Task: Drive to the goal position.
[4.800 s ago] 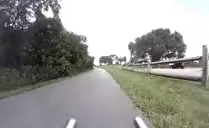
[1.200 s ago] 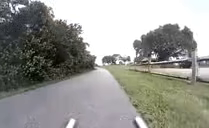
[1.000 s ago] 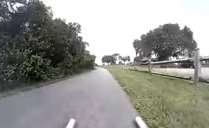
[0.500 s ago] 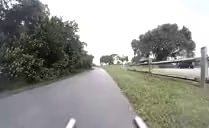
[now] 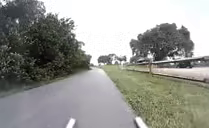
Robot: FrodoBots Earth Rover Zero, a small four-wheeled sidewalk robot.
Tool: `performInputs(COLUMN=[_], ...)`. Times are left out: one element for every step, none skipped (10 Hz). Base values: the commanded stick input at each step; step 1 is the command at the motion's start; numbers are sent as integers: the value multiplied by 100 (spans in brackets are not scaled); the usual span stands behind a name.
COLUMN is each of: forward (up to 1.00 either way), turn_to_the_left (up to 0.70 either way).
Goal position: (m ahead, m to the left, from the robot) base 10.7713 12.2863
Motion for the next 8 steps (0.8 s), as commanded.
performInputs(forward=[70, 70, 70, 70, 70, 70, 70, 70], turn_to_the_left=[14, 14, 14, 13, 13, 7, 2, 3])
